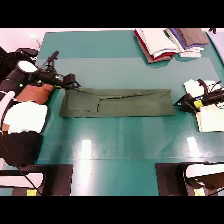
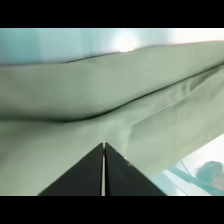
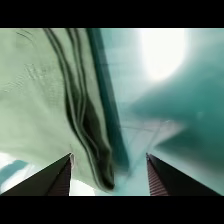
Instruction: Fold the shirts.
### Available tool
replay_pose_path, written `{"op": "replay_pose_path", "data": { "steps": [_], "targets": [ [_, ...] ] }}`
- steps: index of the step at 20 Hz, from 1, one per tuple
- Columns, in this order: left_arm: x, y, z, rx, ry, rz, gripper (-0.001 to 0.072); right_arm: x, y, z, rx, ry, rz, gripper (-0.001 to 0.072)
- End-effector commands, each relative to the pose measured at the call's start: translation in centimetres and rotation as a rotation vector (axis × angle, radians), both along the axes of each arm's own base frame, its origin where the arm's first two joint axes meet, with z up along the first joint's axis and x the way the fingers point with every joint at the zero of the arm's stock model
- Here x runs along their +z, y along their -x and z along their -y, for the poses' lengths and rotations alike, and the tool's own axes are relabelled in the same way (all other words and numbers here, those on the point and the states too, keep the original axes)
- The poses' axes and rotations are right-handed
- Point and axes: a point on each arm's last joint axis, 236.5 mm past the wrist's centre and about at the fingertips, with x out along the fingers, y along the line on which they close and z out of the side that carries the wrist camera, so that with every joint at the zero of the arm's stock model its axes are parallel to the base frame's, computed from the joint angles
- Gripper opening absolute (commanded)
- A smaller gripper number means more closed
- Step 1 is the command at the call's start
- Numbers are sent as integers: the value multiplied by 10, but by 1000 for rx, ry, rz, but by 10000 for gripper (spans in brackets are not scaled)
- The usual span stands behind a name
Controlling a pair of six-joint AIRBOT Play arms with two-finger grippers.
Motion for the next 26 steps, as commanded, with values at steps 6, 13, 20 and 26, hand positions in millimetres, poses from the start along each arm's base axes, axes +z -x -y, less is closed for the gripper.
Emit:
{"op": "replay_pose_path", "data": {
  "steps": [6, 13, 20, 26],
  "targets": [
    [-21, 14, 119, -99, 7, 32, 23, 2, -49, -67, 145, -70, 109, 58],
    [-64, 10, 191, -218, -5, -9, 23, 155, -73, -106, 320, 2, 412, 15],
    [-95, 16, 211, -265, -30, -55, 23, 268, -60, -196, 482, 15, 651, 14],
    [-98, 14, 209, -262, -40, -52, 23, 288, -49, -252, 583, -25, 706, 15]
  ]
}}
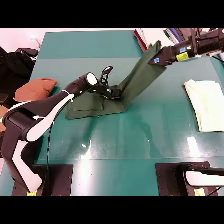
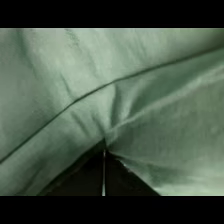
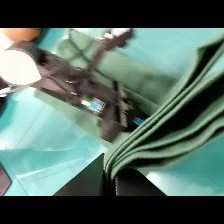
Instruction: Fold the shirts.
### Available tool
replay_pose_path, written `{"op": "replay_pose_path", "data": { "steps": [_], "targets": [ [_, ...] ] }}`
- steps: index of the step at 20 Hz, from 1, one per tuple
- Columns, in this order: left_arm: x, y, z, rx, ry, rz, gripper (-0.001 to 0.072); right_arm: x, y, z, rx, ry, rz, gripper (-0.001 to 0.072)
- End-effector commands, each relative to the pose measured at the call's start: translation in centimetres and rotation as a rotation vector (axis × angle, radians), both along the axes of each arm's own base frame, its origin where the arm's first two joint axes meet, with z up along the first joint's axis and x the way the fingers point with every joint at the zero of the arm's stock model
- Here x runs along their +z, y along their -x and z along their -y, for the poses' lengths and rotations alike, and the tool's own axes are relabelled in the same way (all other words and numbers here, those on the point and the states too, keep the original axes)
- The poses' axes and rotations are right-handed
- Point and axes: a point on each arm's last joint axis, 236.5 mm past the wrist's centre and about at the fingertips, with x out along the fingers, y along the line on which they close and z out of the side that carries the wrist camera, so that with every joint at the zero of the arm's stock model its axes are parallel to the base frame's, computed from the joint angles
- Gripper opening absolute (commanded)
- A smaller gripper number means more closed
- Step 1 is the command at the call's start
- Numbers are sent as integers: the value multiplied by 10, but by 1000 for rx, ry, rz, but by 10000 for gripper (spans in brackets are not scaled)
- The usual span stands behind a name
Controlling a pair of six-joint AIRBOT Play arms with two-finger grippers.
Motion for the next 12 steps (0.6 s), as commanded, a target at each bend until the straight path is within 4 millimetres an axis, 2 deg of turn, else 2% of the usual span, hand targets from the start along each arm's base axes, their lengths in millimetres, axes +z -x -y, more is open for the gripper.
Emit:
{"op": "replay_pose_path", "data": {
  "steps": [1, 3, 5, 6, 8, 11, 12],
  "targets": [
    [3, -4, -4, -1, -3, -1, 23, 11, 8, -37, 72, -13, 22, 15],
    [25, -17, -20, 5, 12, 6, 23, 8, 13, -60, 127, -13, 20, 15],
    [67, -40, -53, 44, 17, 73, 23, 3, 22, -92, 198, -17, 18, 15],
    [97, -53, -78, 80, 19, 129, 23, 1, 25, -112, 228, -31, 21, 15],
    [161, -71, -137, 162, 7, 249, 24, 2, 33, -166, 284, -125, 21, 15],
    [255, -73, -230, 308, -35, 436, 24, -4, 43, -259, 363, -253, 87, 33],
    [282, -67, -256, 356, -48, 493, 24, -12, 45, -292, 374, -276, 127, 210]
  ]
}}
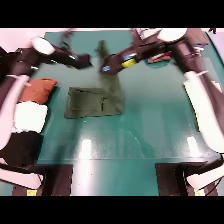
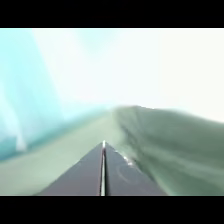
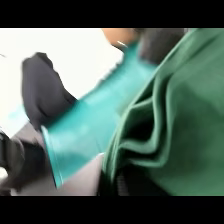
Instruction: Fold the shirts.
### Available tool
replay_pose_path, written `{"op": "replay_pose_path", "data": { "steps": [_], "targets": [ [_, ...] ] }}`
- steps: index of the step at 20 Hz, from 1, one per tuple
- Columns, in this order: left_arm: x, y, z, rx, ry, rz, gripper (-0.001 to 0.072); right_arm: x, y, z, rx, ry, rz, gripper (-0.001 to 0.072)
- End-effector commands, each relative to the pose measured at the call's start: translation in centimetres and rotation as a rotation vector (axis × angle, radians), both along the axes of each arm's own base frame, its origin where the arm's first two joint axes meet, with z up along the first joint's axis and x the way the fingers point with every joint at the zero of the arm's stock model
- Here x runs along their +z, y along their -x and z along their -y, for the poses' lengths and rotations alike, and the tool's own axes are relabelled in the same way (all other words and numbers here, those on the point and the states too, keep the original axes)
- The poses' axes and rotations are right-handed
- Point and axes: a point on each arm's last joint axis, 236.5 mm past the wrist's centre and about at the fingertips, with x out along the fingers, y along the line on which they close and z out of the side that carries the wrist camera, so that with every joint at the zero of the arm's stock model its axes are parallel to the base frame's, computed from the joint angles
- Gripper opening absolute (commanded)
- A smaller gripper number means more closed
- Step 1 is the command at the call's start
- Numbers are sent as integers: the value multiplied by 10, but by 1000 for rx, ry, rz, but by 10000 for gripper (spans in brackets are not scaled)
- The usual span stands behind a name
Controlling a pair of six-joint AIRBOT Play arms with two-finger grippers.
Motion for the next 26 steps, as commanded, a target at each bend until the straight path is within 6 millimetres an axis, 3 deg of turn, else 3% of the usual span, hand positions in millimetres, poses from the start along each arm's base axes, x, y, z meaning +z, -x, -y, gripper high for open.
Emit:
{"op": "replay_pose_path", "data": {
  "steps": [1, 3, 5, 7, 10, 12, 14, 16, 18, 20, 25, 26],
  "targets": [
    [93, 16, -93, 160, -56, 184, 24, -15, 14, -106, 36, -134, 73, 363],
    [118, 31, -119, 206, -80, 230, 24, -37, 27, -126, 55, -114, 54, 377],
    [124, 38, -125, 210, -98, 237, 24, -54, 25, -104, 51, -58, 13, 304],
    [118, 42, -118, 186, -102, 213, 23, -76, 5, -59, -7, 36, -1, 304],
    [107, 43, -89, 120, -104, 195, 24, -121, -25, 37, -181, 157, -110, 304],
    [102, 46, -66, 66, -106, 193, 24, -159, -31, 102, -315, 210, -243, 313],
    [95, 48, -46, 13, -113, 191, 24, -198, -25, 151, -417, 243, -381, 598],
    [88, 49, -30, -22, -112, 177, 24, -230, -18, 178, -501, 258, -495, 602],
    [81, 49, -24, -34, -104, 160, 24, -242, -18, 175, -542, 227, -536, 596],
    [74, 46, -24, -35, -109, 145, 24, -249, -21, 156, -535, 202, -555, 595],
    [71, 48, -24, -42, -112, 132, 24, -270, -26, 79, -446, 147, -622, 577],
    [70, 49, -24, -45, -113, 128, 24, -273, -29, 62, -436, 129, -626, 489]
  ]
}}
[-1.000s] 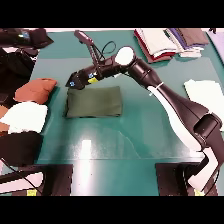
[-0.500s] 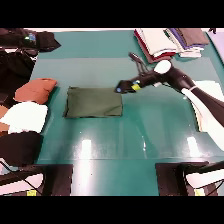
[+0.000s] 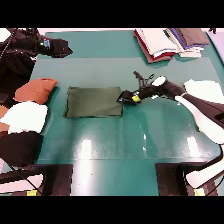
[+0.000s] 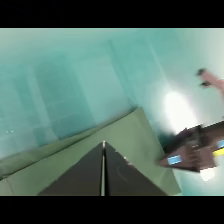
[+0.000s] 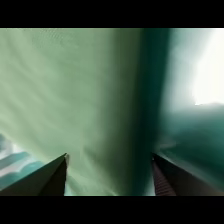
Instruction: Fold the shirts.
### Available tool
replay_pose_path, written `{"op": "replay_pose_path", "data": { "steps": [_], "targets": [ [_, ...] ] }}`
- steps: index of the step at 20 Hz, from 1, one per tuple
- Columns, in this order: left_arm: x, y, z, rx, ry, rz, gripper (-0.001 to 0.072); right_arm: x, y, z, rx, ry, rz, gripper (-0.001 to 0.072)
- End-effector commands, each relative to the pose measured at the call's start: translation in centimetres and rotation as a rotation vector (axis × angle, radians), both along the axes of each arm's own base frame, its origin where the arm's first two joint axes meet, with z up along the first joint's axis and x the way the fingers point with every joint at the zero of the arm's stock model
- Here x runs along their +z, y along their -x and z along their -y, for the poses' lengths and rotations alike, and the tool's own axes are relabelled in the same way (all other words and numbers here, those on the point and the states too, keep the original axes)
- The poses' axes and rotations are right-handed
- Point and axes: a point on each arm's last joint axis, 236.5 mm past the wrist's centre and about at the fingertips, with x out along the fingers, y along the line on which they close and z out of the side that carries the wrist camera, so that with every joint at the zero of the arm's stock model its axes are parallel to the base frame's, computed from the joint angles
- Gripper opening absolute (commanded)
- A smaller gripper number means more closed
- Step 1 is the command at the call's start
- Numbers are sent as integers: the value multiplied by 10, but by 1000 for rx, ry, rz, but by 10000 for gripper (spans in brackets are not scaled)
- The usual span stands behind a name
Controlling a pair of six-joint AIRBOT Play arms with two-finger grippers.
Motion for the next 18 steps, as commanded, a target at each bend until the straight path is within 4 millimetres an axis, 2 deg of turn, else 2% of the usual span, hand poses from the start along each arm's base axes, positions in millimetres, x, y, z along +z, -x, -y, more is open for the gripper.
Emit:
{"op": "replay_pose_path", "data": {
  "steps": [1, 2, 3, 4, 6, 8, 10, 13, 16, 18],
  "targets": [
    [-4, 3, 2, -10, -4, -18, 24, -14, -8, -52, 10, -56, -10, 390],
    [-4, 3, 2, -11, -2, -21, 24, -15, -12, -65, 33, -55, 30, 263],
    [-4, 4, 4, -9, 9, -27, 24, -13, -17, -76, 47, -56, 71, 106],
    [-3, 5, 5, -12, 18, -28, 23, -7, -24, -83, 47, -60, 111, 14],
    [-2, 5, 6, -12, 22, -28, 23, 14, -41, -82, 30, -63, 181, 15],
    [-3, 9, 17, -37, 13, -27, 23, 38, -62, -51, 21, -8, 276, 14],
    [-3, 19, 39, -89, 5, -22, 23, 70, -87, 4, -23, 76, 362, 14],
    [-4, 38, 75, -184, -10, -12, 24, 107, -104, 114, -124, 215, 378, 15],
    [-3, 51, 100, -248, -16, 1, 24, 134, -94, 235, -237, 371, 349, 15],
    [-1, 54, 108, -260, -9, 12, 24, 153, -82, 307, -349, 426, 333, 15]
  ]
}}
